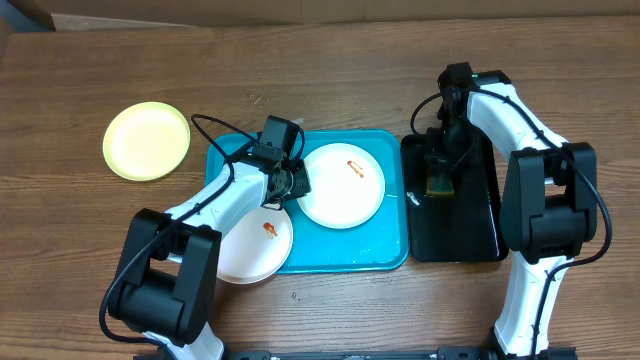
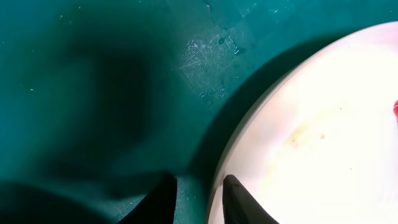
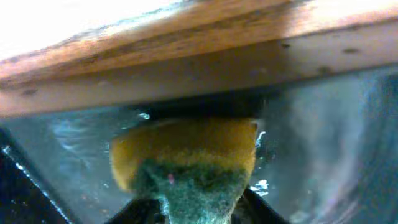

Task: Clean dirty plates on tray and stack at the side
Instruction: 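Press and rub the sponge in the black tray with the right gripper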

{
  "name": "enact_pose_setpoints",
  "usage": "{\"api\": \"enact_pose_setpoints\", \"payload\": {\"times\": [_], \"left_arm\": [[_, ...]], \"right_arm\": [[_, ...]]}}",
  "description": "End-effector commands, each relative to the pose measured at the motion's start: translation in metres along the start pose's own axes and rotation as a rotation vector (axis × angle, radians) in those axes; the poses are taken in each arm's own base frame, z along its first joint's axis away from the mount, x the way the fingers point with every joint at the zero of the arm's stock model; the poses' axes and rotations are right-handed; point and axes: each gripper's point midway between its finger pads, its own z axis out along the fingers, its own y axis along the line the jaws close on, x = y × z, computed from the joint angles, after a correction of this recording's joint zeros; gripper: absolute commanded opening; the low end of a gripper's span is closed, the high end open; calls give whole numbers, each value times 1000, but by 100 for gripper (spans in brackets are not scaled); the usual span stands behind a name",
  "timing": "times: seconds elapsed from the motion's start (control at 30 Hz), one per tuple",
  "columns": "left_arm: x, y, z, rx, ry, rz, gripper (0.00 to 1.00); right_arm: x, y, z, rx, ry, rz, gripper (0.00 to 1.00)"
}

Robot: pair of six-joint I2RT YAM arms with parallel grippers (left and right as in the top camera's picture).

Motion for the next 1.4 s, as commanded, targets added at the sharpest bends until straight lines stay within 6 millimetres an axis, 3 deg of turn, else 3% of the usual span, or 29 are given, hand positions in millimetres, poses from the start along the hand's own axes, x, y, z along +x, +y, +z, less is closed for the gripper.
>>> {"api": "enact_pose_setpoints", "payload": {"times": [0.0, 0.07, 0.17, 0.2, 0.33, 0.6, 0.7, 1.0, 1.17, 1.37], "left_arm": [[-3, -3, 2, 9, 4, 3, 29], [-3, -3, 2, 9, 4, 3, 29], [-3, -3, 2, 9, 4, 3, 29], [-3, -3, 2, 9, 4, 3, 29], [-3, -3, 2, 9, 4, 3, 30], [-3, -3, 2, 9, 4, 3, 30], [-3, -3, 2, 9, 4, 3, 30], [-3, -3, 2, 9, 4, 3, 36], [-2, -3, 2, 9, 4, 3, 39], [-3, -3, 2, 9, 4, 3, 29]], "right_arm": [[-1, -2, -14, 6, -25, 2, 41], [-4, -1, -22, 4, -33, 2, 46], [-6, 0, -26, 1, -43, 0, 65], [-7, 0, -26, 0, -45, 0, 66], [-6, 0, -25, 2, -41, 1, 56], [3, -3, -5, 9, -16, 1, 57], [4, -2, -2, -2, -10, -6, 62], [-5, 0, -44, -8, -32, -45, 65], [1, 0, -39, -12, -5, -43, 68], [-4, 2, -30, -22, -26, -19, 66]]}}
